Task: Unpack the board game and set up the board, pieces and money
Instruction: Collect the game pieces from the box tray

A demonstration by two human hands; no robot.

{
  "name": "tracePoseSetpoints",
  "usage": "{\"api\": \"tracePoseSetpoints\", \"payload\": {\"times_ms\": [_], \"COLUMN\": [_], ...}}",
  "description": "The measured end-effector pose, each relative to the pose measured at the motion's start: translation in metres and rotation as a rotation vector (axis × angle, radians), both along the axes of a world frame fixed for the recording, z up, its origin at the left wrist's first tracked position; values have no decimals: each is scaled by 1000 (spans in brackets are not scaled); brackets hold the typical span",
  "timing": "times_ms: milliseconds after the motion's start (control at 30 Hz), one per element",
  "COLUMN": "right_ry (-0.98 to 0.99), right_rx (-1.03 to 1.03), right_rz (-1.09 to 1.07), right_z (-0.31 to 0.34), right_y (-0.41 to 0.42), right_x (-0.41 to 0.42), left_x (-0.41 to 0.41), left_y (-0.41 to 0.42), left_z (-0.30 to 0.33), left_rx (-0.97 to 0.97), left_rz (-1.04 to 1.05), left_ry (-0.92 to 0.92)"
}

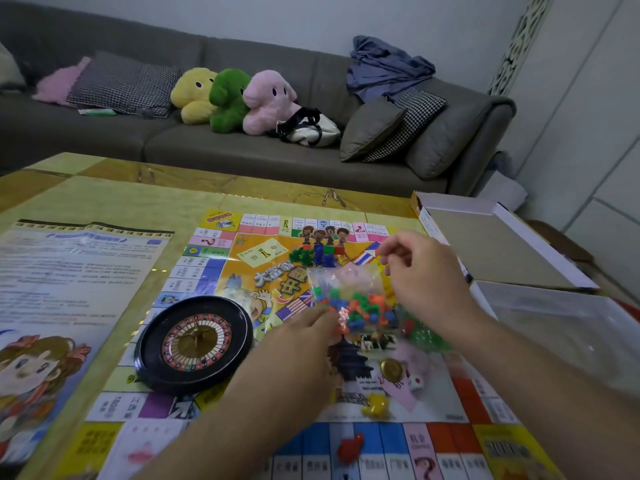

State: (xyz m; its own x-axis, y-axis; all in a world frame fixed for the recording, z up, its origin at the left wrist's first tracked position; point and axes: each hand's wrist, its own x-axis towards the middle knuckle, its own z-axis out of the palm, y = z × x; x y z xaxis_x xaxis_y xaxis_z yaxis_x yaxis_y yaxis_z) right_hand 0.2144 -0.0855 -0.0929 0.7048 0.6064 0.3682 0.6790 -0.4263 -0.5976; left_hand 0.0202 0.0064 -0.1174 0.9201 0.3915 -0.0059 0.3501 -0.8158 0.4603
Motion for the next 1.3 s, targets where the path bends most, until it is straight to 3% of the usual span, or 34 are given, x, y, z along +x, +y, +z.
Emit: {"api": "tracePoseSetpoints", "payload": {"times_ms": [267, 433, 533, 800, 1000, 1200, 1300], "right_ry": [154, 65, -68, 82, 10, 232, 384], "right_rx": [-302, -579, -668, -649, -587, -259, -156], "right_rz": [212, 472, 507, 537, 537, 311, 271], "right_z": [-9, -8, -11, -8, -21, -15, -13], "right_y": [-72, -80, -81, -87, -86, -89, -88], "right_x": [-71, -103, -114, -103, -105, -90, -87], "left_x": [-14, -30, -29, -22, -22, -35, -37], "left_y": [15, 6, 1, 1, 6, 32, 33], "left_z": [2, 10, 4, -3, -2, 19, 24], "left_rx": [-35, -95, 74, 31, -17, -496, -712], "left_rz": [221, 27, -66, -121, -52, 283, 360], "left_ry": [-42, 43, 59, 65, 3, -349, -373]}}
